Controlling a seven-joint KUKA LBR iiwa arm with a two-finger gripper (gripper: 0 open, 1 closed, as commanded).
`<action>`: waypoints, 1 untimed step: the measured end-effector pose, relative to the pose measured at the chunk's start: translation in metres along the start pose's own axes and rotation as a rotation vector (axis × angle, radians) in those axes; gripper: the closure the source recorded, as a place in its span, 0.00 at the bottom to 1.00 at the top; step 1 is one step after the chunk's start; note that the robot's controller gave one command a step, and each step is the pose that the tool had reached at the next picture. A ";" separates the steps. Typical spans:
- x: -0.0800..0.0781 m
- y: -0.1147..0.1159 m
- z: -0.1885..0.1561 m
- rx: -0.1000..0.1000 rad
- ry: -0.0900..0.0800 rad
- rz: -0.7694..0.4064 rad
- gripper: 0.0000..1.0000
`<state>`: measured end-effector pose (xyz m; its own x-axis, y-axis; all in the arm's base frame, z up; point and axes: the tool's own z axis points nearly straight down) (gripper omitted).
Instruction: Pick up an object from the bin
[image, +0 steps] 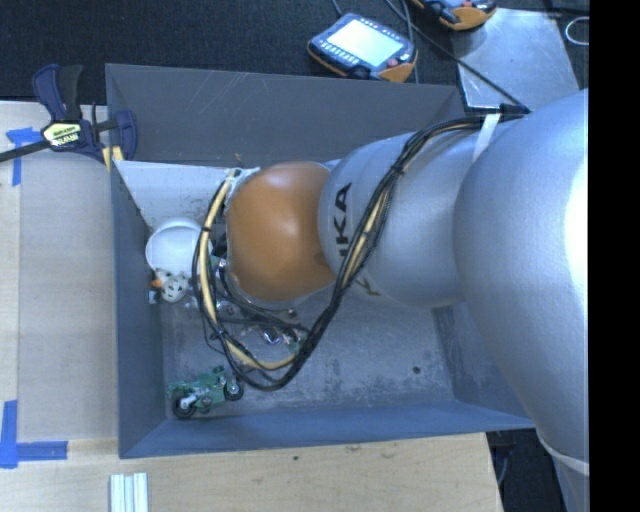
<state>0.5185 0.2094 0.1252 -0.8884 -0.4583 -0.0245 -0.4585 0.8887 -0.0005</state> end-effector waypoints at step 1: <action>0.034 0.015 0.033 -0.001 0.003 0.039 0.00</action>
Offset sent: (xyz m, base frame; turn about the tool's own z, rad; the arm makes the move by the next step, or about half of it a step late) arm -0.0350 -0.0019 -0.0321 0.0403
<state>0.4820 0.2071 0.0914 -0.9059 -0.4230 -0.0216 -0.4231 0.9061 0.0010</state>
